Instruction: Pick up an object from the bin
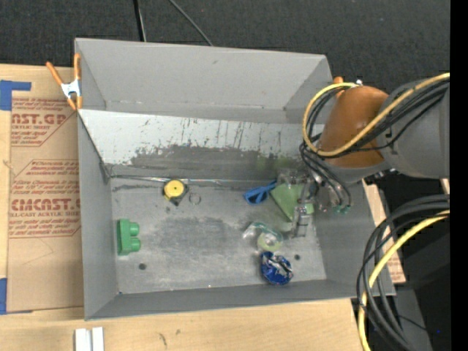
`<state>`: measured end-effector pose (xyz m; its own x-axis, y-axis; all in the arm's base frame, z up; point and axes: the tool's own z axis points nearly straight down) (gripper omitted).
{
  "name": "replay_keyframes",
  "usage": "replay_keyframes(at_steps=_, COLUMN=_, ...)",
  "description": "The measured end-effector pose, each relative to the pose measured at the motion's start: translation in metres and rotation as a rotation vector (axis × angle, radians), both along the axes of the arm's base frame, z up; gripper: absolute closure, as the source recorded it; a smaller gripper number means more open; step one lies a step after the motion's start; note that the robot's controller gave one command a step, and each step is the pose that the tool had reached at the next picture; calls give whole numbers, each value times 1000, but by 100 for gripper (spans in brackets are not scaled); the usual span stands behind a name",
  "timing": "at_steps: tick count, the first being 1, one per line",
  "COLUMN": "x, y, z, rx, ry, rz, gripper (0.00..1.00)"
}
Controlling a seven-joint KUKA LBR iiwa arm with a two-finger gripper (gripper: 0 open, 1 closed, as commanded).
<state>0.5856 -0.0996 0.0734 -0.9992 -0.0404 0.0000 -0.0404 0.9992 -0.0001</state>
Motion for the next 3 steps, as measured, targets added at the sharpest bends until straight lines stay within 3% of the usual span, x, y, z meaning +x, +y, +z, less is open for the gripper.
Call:
replay_keyframes(at_steps=1, x=3, y=2, z=6, rx=0, ry=-10, rz=2, gripper=100)
replay_keyframes(at_steps=2, x=-11, y=13, z=99, rx=0, ry=-9, rz=-8, gripper=100)
replay_keyframes(at_steps=3, x=-12, y=12, z=153, rx=-2, ry=-9, rz=10, gripper=100)
